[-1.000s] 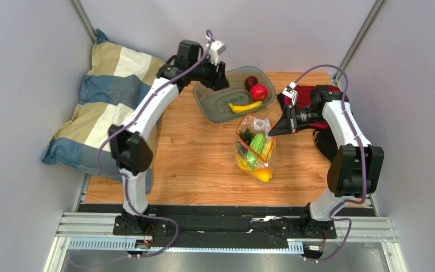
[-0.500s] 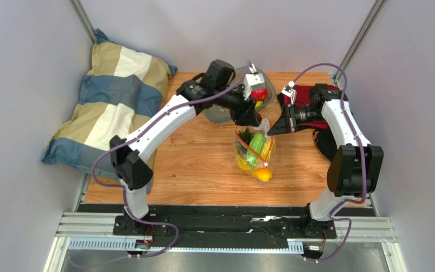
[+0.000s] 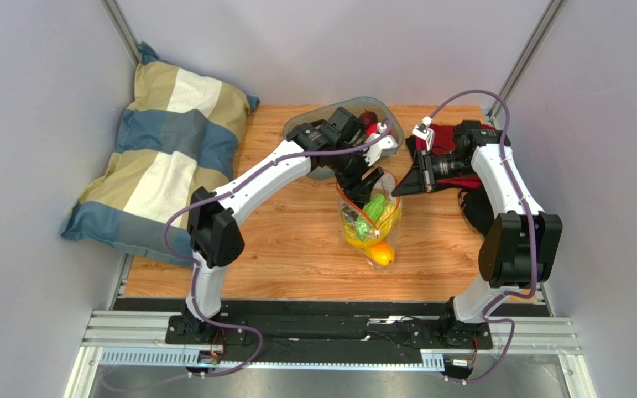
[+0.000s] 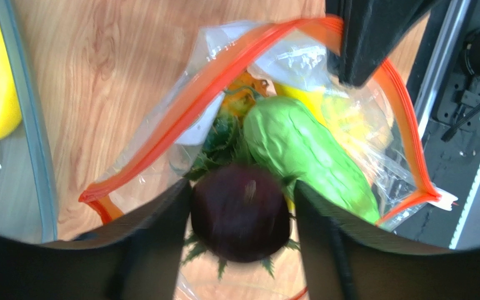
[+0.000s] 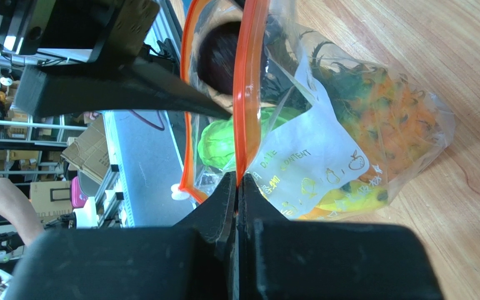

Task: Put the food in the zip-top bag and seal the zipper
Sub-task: Place the fake fruit in the zipper food storage bag, then zip the zipper food storage bag at the center of the board.

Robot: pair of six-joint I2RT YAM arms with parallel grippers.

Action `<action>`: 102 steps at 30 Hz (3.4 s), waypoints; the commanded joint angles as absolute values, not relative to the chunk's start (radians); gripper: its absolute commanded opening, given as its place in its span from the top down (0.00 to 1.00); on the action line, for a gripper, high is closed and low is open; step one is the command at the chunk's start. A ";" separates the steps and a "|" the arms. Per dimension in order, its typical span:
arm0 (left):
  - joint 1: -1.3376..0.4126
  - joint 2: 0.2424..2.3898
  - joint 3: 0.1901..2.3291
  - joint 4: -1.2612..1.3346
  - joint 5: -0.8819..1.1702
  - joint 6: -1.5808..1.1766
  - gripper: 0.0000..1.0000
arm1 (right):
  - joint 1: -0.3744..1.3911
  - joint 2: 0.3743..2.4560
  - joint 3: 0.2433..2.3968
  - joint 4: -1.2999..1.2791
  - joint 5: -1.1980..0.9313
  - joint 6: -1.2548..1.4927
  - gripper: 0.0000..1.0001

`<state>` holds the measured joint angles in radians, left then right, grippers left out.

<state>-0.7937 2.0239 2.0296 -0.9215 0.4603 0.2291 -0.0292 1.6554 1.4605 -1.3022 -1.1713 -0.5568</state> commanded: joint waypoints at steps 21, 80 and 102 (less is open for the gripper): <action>-0.807 1.861 2.045 -1.223 0.766 1.225 0.19 | -0.012 1.658 1.506 -1.313 -1.212 -0.595 1.00; -0.871 1.546 1.500 -0.534 0.719 0.296 1.00 | 0.029 0.977 0.818 -0.476 -1.108 -0.538 0.24; -0.870 1.485 1.402 -0.477 0.724 0.310 1.00 | 0.172 1.026 0.847 -0.482 -1.032 -0.545 0.47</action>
<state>-0.8700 1.5517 1.4216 -0.5400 0.6983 0.3149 0.1699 1.0420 0.8188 -0.4740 -1.0649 -0.5175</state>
